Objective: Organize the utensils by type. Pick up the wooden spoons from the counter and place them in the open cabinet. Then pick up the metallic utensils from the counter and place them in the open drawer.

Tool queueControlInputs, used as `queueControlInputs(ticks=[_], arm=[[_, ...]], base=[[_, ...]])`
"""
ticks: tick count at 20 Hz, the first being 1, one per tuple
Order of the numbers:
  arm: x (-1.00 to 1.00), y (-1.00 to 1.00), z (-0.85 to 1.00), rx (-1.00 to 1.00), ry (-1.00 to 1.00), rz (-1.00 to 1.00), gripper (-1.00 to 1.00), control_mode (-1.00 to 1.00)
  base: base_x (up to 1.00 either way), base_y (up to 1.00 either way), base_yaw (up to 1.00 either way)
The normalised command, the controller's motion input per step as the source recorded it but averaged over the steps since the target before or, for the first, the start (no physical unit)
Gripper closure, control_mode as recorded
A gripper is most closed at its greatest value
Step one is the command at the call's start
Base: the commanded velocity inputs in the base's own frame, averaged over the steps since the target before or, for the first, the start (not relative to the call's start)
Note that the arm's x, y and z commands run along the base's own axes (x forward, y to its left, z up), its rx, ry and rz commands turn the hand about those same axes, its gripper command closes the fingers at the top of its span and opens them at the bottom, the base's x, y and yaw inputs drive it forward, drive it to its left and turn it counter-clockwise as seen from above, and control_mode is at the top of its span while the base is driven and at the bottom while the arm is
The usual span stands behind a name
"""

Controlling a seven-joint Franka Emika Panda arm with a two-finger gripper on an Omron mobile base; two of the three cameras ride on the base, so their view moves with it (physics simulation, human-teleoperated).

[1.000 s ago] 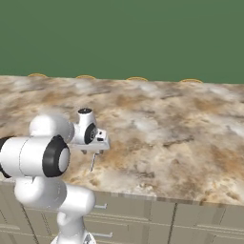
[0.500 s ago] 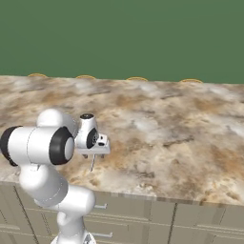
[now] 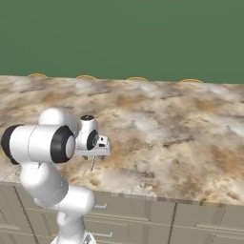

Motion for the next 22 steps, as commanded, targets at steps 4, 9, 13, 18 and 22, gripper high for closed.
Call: queueControlInputs(ticks=[4, 9, 13, 18, 22], arm=[[0.00, 0.00, -0.22, 0.00, 0.00, 0.00, 1.00, -1.00], [0.00, -0.14, -0.03, 0.01, 0.09, 0.00, 1.00, -1.00], [-0.03, -0.27, 0.07, 0.06, 0.13, 0.00, 1.00, -1.00], [-0.10, -0.20, 0.52, 0.08, 0.07, 0.02, 1.00, -1.00], [-0.33, -0.01, 0.85, 0.00, -0.03, 0.17, 1.00, -1.00]], base=[[0.00, 0.00, 0.00], [0.00, 0.00, 0.00], [0.00, 0.00, 0.00], [0.00, 0.00, 0.00], [0.00, 0.00, 0.00]])
